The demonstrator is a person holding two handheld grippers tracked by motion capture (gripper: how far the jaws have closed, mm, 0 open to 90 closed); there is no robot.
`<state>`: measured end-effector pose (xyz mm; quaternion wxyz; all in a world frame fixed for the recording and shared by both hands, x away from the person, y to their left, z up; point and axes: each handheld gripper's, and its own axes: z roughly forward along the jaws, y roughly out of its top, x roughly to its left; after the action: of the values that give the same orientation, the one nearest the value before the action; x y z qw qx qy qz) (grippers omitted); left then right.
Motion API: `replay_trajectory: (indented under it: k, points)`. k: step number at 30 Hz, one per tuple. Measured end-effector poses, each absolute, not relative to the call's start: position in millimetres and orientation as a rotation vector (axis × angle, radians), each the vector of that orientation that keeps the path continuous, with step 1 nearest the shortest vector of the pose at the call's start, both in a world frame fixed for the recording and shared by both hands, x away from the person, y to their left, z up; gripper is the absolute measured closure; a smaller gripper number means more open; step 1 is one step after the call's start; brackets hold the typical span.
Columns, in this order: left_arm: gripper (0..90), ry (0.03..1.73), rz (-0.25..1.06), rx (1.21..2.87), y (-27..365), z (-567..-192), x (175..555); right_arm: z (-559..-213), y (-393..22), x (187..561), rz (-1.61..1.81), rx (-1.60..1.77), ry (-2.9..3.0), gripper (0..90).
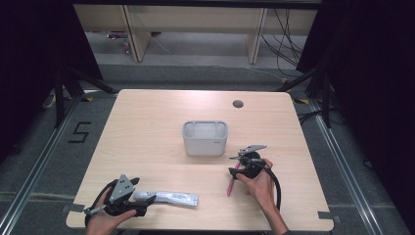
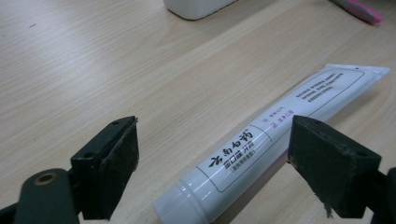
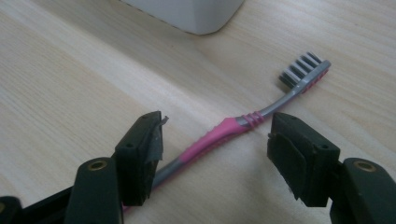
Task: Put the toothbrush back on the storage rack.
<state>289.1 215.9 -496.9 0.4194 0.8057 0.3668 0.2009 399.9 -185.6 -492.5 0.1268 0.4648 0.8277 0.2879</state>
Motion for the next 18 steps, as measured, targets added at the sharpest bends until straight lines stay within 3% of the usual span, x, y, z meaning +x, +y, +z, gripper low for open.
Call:
replay_trajectory:
  k: [18]
  points:
    - [15.9,0.922,0.503,2.016,215.8,-496.7,288.8,-495.7,-189.9,403.0,0.79,1.337,2.439,52.3]
